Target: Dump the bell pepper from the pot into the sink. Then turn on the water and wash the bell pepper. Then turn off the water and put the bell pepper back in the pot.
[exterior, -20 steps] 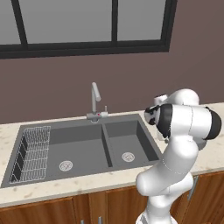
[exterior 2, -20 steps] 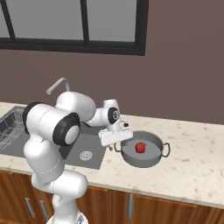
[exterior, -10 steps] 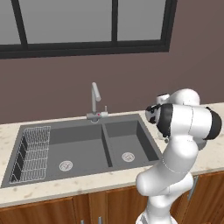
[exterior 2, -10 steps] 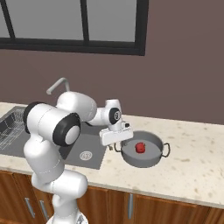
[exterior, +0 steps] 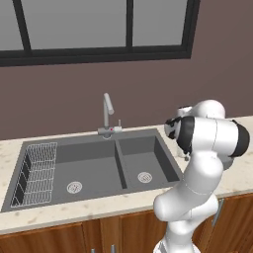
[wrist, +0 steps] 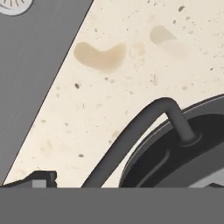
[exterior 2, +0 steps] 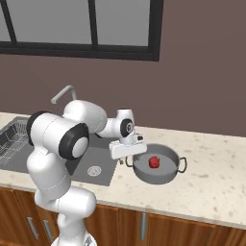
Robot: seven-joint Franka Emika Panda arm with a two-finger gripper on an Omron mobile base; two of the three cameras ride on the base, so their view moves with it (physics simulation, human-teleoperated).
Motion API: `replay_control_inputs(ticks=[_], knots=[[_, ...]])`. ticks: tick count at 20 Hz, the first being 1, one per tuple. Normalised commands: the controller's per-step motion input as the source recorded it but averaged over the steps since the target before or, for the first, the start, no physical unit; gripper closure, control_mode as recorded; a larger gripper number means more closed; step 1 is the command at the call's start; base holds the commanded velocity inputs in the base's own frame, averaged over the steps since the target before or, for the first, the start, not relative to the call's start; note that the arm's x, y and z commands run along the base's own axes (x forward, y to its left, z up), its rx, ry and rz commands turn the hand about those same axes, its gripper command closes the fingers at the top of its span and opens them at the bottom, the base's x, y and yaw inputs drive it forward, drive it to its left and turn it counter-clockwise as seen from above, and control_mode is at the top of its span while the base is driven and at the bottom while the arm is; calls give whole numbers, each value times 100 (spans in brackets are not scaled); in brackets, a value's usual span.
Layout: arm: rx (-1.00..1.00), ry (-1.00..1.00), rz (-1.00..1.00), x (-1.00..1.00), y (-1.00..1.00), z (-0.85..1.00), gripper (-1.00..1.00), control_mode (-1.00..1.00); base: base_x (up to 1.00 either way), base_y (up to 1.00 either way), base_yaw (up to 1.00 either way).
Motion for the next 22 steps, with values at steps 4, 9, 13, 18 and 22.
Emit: replay_control_inputs(ticks=[4, 9, 13, 18, 22], knots=[[0, -1, -22, 0, -16, -41, -100, -100, 0, 0, 0], [0, 0, -22, 0, -24, -53, 100, -100, 0, 0, 0], [0, 0, -18, 0, -39, -58, 100, -100, 0, 0, 0], [0, 0, -16, -4, -39, -45, 100, -100, 0, 0, 0], [0, 0, -11, -5, -4, 1, 100, -100, 0, 0, 0]])
